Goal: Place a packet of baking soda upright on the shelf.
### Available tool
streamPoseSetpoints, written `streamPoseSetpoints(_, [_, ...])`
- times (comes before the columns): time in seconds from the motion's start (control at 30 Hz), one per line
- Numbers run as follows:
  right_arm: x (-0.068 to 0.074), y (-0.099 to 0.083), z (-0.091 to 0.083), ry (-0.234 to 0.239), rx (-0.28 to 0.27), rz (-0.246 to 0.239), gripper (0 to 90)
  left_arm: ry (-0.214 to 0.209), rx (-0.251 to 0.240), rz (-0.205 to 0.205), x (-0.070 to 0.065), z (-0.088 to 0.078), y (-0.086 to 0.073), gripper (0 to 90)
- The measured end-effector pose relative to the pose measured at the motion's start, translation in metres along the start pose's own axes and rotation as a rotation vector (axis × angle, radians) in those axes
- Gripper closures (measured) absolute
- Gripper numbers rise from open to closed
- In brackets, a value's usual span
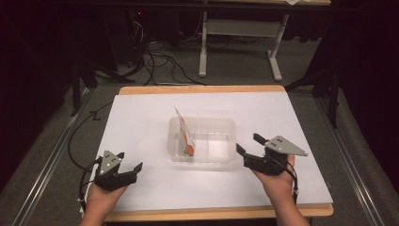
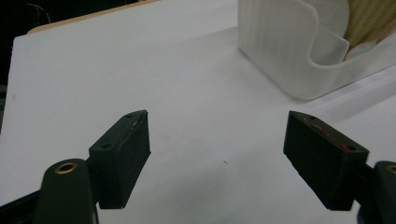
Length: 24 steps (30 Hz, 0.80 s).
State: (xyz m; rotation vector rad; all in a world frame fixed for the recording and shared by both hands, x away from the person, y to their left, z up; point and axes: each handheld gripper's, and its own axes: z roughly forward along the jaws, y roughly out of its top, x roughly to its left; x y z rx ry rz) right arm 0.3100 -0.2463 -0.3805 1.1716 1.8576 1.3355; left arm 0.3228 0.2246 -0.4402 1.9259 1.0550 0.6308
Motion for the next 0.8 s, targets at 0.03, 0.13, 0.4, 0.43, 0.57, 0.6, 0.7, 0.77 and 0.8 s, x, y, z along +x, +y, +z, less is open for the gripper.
streamPoseSetpoints(0.03, [-0.008, -0.002, -0.003, -0.023, 0.007, 0.005, 26.6, 0.000, 0.002, -0.001, 0.000, 0.000, 0.000, 23.1])
streamPoseSetpoints(0.13, [-0.030, -0.015, -0.011, -0.092, 0.027, 0.022, 27.6, 0.006, 0.007, -0.007, 0.000, 0.001, -0.001, 23.1])
streamPoseSetpoints(0.4, [-0.066, -0.054, -0.008, -0.187, 0.157, 0.074, 34.8, 0.025, 0.020, -0.008, 0.002, 0.002, -0.001, 23.1])
streamPoseSetpoints(0.43, [-0.067, -0.055, -0.007, -0.178, 0.161, 0.084, 34.9, 0.026, 0.019, -0.010, 0.002, 0.002, -0.001, 23.1])
streamPoseSetpoints(0.57, [-0.058, -0.052, -0.007, -0.148, 0.152, 0.062, 35.0, 0.026, 0.018, -0.003, 0.001, 0.001, -0.001, 23.1])
streamPoseSetpoints(0.6, [-0.056, -0.052, -0.007, -0.146, 0.154, 0.052, 35.0, 0.026, 0.018, 0.000, 0.001, 0.001, -0.001, 23.1])
streamPoseSetpoints(0.7, [-0.052, -0.052, -0.004, -0.142, 0.162, 0.040, 35.1, 0.024, 0.018, 0.001, 0.001, 0.001, -0.001, 23.1])
streamPoseSetpoints(0.77, [-0.052, -0.052, -0.003, -0.146, 0.165, 0.045, 35.1, 0.021, 0.016, -0.002, 0.002, 0.001, -0.001, 23.1])
streamPoseSetpoints(0.8, [-0.052, -0.052, -0.003, -0.152, 0.167, 0.049, 35.1, 0.019, 0.015, -0.003, 0.002, 0.001, -0.001, 23.1])
